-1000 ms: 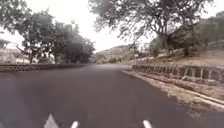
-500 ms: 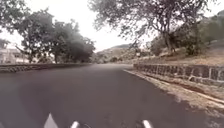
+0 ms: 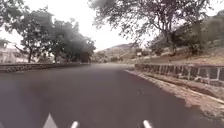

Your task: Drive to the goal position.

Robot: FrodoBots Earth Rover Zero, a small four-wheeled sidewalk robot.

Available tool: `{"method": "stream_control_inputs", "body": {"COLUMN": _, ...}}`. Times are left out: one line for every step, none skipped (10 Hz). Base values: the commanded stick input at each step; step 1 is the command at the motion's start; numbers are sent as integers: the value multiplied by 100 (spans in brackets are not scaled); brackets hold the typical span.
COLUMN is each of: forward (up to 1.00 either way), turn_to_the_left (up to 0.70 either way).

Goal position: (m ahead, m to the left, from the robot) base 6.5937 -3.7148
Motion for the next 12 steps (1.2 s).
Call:
{"method": "stream_control_inputs", "body": {"forward": 50, "turn_to_the_left": 0}}
{"method": "stream_control_inputs", "body": {"forward": 50, "turn_to_the_left": 0}}
{"method": "stream_control_inputs", "body": {"forward": 50, "turn_to_the_left": 0}}
{"method": "stream_control_inputs", "body": {"forward": 50, "turn_to_the_left": 0}}
{"method": "stream_control_inputs", "body": {"forward": 50, "turn_to_the_left": 0}}
{"method": "stream_control_inputs", "body": {"forward": 50, "turn_to_the_left": 0}}
{"method": "stream_control_inputs", "body": {"forward": 50, "turn_to_the_left": 0}}
{"method": "stream_control_inputs", "body": {"forward": 50, "turn_to_the_left": 0}}
{"method": "stream_control_inputs", "body": {"forward": 50, "turn_to_the_left": -13}}
{"method": "stream_control_inputs", "body": {"forward": 50, "turn_to_the_left": -38}}
{"method": "stream_control_inputs", "body": {"forward": 50, "turn_to_the_left": -50}}
{"method": "stream_control_inputs", "body": {"forward": 50, "turn_to_the_left": -50}}
